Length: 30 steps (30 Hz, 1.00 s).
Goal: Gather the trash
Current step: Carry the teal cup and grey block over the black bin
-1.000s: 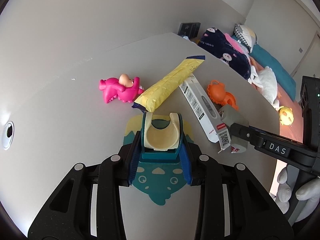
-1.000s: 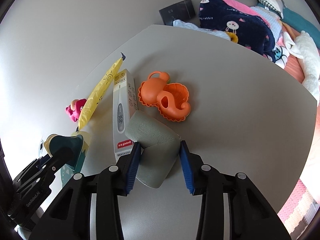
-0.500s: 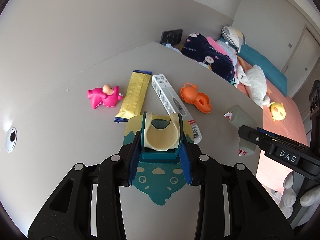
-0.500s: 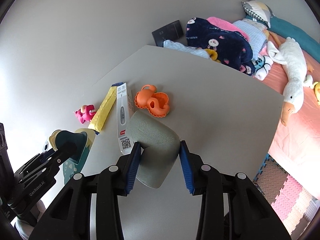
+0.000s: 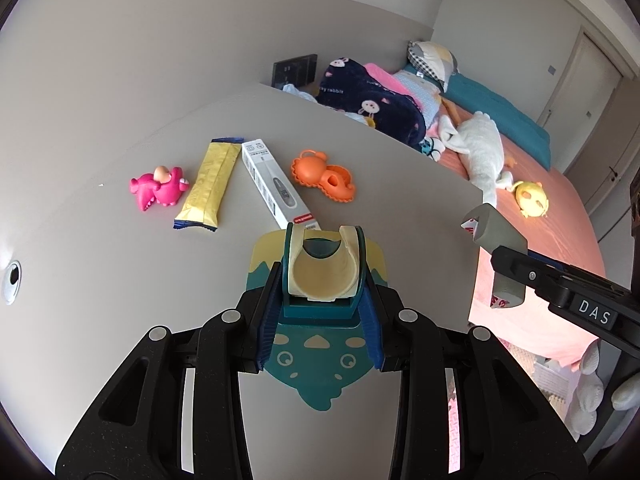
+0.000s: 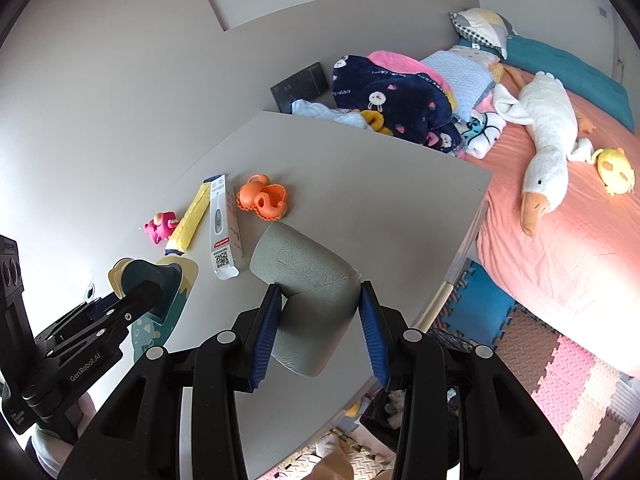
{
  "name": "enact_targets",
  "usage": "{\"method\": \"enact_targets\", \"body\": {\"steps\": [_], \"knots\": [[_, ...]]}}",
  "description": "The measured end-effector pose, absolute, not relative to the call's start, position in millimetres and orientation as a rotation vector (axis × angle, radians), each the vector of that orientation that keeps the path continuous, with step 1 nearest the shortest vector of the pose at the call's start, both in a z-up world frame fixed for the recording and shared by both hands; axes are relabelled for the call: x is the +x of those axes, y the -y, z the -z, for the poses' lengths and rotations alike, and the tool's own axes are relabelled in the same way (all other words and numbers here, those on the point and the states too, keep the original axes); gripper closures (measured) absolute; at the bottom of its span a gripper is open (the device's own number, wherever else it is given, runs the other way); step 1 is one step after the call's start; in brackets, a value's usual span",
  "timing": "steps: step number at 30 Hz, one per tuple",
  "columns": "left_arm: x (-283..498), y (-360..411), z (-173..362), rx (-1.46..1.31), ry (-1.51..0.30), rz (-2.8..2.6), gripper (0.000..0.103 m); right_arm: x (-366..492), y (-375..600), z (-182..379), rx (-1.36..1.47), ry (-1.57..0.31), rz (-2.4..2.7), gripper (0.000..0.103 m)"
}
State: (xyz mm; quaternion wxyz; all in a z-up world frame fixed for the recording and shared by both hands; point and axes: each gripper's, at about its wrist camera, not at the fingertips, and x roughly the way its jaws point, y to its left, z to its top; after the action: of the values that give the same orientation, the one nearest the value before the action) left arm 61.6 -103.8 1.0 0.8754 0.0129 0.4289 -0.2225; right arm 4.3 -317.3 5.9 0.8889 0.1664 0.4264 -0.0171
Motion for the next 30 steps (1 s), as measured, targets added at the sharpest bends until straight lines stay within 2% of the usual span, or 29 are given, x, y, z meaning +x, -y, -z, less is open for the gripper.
{"method": "enact_targets", "body": {"steps": [30], "knots": [[-21.4,243.5,-6.3,0.207,-0.889,0.788,0.068,-117.8,418.2,-15.3,0.445,-0.817,0.257,0.061]]}}
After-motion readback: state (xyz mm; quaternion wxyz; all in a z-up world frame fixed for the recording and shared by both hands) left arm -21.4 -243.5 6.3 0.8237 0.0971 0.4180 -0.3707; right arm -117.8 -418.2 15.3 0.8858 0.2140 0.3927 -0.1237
